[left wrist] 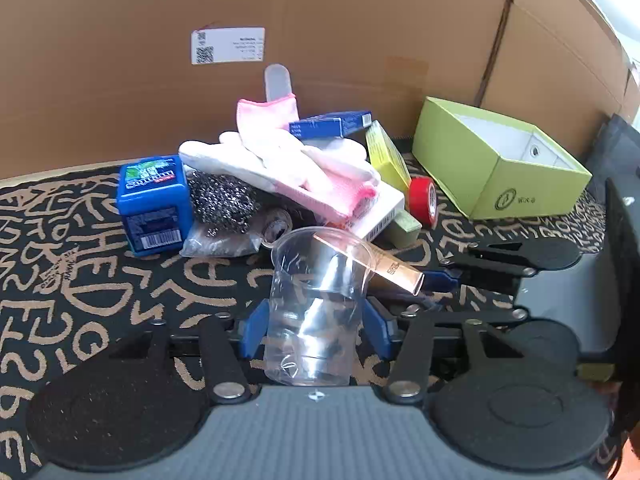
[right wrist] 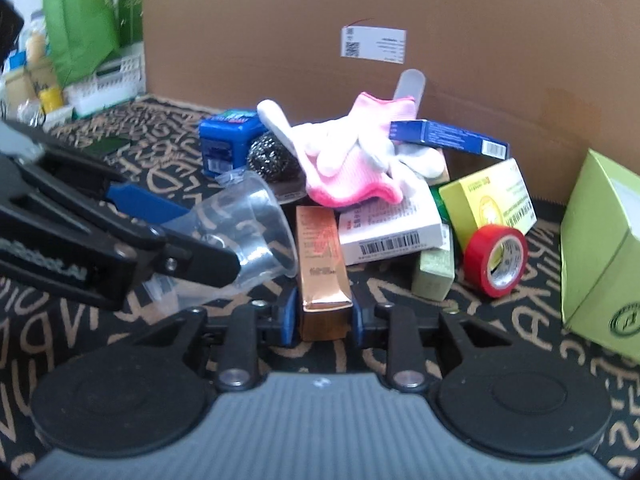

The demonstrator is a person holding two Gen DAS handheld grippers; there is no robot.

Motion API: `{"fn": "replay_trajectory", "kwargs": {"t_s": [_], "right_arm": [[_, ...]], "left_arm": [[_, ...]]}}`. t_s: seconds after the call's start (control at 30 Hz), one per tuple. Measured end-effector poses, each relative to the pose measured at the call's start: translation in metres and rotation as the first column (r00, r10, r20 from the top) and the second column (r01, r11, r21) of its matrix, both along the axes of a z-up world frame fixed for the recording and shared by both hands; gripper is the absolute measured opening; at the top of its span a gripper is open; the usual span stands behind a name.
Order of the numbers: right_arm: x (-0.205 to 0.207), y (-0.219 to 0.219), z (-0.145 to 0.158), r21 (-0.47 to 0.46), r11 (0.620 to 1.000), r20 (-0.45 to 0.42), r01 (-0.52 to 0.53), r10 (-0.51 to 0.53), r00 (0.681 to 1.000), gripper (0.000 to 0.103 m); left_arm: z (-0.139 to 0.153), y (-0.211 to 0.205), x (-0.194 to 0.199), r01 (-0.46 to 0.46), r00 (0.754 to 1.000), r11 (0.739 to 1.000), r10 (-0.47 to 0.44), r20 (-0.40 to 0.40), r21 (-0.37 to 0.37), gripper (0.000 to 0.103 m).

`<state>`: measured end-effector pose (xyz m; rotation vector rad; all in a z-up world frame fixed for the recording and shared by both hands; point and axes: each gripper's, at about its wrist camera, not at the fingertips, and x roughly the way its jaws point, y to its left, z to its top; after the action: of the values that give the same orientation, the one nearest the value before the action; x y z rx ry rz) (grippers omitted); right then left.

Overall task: Organize objects
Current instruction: 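Grasp the clear plastic cup with the left tool while the right tool grasps the copper box, then lower the cup and copper box into the green shoebox and open both tools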

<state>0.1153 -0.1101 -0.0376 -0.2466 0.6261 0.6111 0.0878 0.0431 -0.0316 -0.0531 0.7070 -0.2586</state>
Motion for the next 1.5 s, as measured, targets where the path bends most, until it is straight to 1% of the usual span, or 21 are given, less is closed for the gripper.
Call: {"fn": "replay_trajectory", "kwargs": {"t_s": [0.03, 0.1, 0.17, 0.27, 0.4, 0.53, 0.63, 0.7, 0.77, 0.8, 0.87, 0.93, 1.07, 1.2, 1.27, 1.33, 1.37, 1.4, 1.43, 1.47, 1.5], "right_arm": [[-0.001, -0.003, 0.001, 0.01, 1.0, -0.006, 0.008, -0.008, 1.0, 0.023], [-0.008, -0.007, 0.004, 0.008, 1.0, 0.011, 0.017, -0.017, 1.0, 0.023], [-0.016, -0.017, 0.01, 0.025, 0.999, 0.027, 0.022, -0.023, 0.999, 0.023], [-0.025, -0.034, 0.024, 0.037, 0.998, 0.067, 0.045, -0.047, 0.997, 0.023], [-0.035, -0.065, 0.048, 0.072, 0.992, 0.139, 0.101, -0.11, 0.984, 0.023], [-0.035, -0.102, 0.076, 0.089, 0.973, 0.233, 0.214, -0.229, 0.945, 0.023], [-0.024, -0.132, 0.089, 0.107, 0.943, 0.257, 0.315, -0.333, 0.907, 0.023], [-0.013, -0.147, 0.095, 0.102, 0.92, 0.265, 0.378, -0.392, 0.881, 0.023], [0.002, -0.16, 0.097, 0.086, 0.899, 0.264, 0.429, -0.436, 0.86, 0.023], [0.012, -0.166, 0.097, 0.078, 0.887, 0.258, 0.454, -0.458, 0.851, 0.023], [0.034, -0.177, 0.094, 0.059, 0.863, 0.239, 0.501, -0.5, 0.832, 0.023], [0.058, -0.186, 0.087, 0.032, 0.844, 0.21, 0.535, -0.529, 0.822, 0.023], [0.101, -0.196, 0.071, 0.0, 0.823, 0.145, 0.568, -0.562, 0.814, 0.023], [0.135, -0.198, 0.057, -0.017, 0.821, 0.082, 0.57, -0.567, 0.819, 0.023], [0.141, -0.203, 0.052, -0.017, 0.823, 0.063, 0.568, -0.566, 0.822, 0.023], [0.154, -0.199, 0.046, -0.038, 0.826, 0.051, 0.563, -0.561, 0.826, 0.024], [0.159, -0.197, 0.044, -0.055, 0.833, 0.041, 0.551, -0.55, 0.834, 0.026], [0.162, -0.195, 0.042, -0.06, 0.836, 0.038, 0.545, -0.544, 0.838, 0.043], [0.163, -0.193, 0.041, -0.061, 0.837, 0.043, 0.545, -0.543, 0.839, 0.056], [0.163, -0.191, 0.042, -0.055, 0.834, 0.056, 0.549, -0.546, 0.836, 0.076], [0.161, -0.19, 0.042, -0.047, 0.83, 0.074, 0.556, -0.552, 0.831, 0.089]], "left_arm": [[0.001, 0.0, -0.001, -0.001, 1.0, 1.0, 0.001, -0.001, 0.002, 0.041], [0.003, -0.001, -0.003, 0.006, 1.0, 1.0, -0.007, -0.02, -0.022, 0.04], [0.009, -0.004, -0.007, 0.025, 1.0, 0.999, -0.025, -0.014, -0.036, 0.04], [0.026, -0.019, -0.015, 0.069, 0.997, 0.997, -0.068, 0.038, -0.03, 0.04], [0.055, -0.043, -0.017, 0.164, 0.982, 0.985, -0.156, 0.108, -0.063, 0.04], [0.085, -0.073, -0.001, 0.241, 0.961, 0.964, -0.221, 0.164, -0.115, 0.04], [0.103, -0.104, 0.02, 0.283, 0.948, 0.949, -0.254, 0.191, -0.141, 0.04], [0.111, -0.127, 0.039, 0.31, 0.942, 0.934, -0.277, 0.188, -0.179, 0.04], [0.113, -0.145, 0.063, 0.332, 0.938, 0.918, -0.298, 0.174, -0.215, 0.04], [0.113, -0.156, 0.074, 0.339, 0.936, 0.916, -0.306, 0.173, -0.215, 0.04], [0.108, -0.177, 0.095, 0.342, 0.934, 0.921, -0.312, 0.174, -0.188, 0.04], [0.1, -0.196, 0.114, 0.341, 0.934, 0.927, -0.315, 0.165, -0.157, 0.04], [0.086, -0.218, 0.149, 0.311, 0.948, 0.94, -0.298, 0.11, -0.136, 0.04], [0.072, -0.23, 0.174, 0.298, 0.954, 0.948, -0.291, 0.075, -0.111, 0.041], [0.068, -0.232, 0.178, 0.289, 0.957, 0.95, -0.282, 0.073, -0.118, 0.045], [0.065, -0.227, 0.18, 0.265, 0.963, 0.951, -0.253, 0.094, -0.158, 0.072], [0.064, -0.222, 0.18, 0.254, 0.966, 0.948, -0.237, 0.104, -0.191, 0.08], [0.063, -0.218, 0.18, 0.248, 0.967, 0.944, -0.229, 0.109, -0.215, 0.09], [0.063, -0.215, 0.18, 0.25, 0.967, 0.942, -0.23, 0.111, -0.225, 0.091], [0.064, -0.213, 0.18, 0.255, 0.965, 0.94, -0.235, 0.112, -0.226, 0.091], [0.063, -0.211, 0.178, 0.258, 0.965, 0.939, -0.238, 0.111, -0.227, 0.091]]}}
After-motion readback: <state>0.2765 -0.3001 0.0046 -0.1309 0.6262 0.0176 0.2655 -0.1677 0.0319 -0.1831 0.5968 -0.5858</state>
